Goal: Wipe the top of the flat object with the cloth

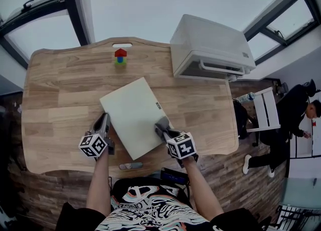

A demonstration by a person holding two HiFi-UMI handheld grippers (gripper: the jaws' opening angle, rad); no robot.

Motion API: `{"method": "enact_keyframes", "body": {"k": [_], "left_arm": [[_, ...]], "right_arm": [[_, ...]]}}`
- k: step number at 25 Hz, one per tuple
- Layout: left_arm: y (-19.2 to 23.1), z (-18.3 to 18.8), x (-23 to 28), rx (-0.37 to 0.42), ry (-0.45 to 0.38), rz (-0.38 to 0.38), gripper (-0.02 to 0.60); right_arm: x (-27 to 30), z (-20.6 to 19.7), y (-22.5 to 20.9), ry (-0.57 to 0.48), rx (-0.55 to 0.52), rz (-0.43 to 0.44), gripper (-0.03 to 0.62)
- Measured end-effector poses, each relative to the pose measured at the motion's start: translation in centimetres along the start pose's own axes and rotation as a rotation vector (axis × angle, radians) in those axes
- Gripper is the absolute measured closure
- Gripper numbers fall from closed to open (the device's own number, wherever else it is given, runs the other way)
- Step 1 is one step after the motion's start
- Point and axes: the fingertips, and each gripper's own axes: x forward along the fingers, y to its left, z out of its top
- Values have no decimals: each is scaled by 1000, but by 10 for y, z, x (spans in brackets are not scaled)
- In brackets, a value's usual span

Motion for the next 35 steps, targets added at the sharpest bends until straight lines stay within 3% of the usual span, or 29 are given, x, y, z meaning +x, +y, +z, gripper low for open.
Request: {"method": "enact_keyframes", "body": {"k": [35], "left_arm": [[-1, -1, -1, 10, -3, -5, 488]], "right_arm": [[29, 41, 1, 58, 3, 51, 574]]}}
